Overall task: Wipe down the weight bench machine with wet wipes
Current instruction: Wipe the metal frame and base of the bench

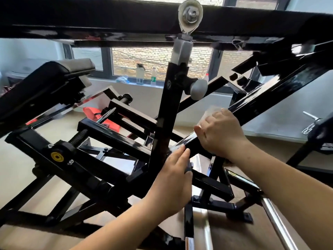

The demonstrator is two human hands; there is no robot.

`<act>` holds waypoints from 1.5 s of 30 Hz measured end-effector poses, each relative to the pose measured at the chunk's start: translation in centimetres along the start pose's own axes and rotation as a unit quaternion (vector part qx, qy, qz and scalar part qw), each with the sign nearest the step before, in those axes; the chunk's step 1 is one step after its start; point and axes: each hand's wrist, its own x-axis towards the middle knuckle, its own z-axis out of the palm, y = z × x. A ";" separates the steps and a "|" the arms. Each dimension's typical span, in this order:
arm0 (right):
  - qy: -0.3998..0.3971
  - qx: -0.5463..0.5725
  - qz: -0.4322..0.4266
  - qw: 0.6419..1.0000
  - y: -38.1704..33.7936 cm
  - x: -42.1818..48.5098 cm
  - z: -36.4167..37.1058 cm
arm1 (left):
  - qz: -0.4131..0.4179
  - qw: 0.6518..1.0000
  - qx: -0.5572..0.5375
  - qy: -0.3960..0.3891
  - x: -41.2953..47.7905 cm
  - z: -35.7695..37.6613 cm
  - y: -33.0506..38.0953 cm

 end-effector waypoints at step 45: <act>0.206 0.013 0.220 0.953 18.5 -2.8 -1.7 | -0.067 0.997 0.029 -0.021 9.5 3.2 0.2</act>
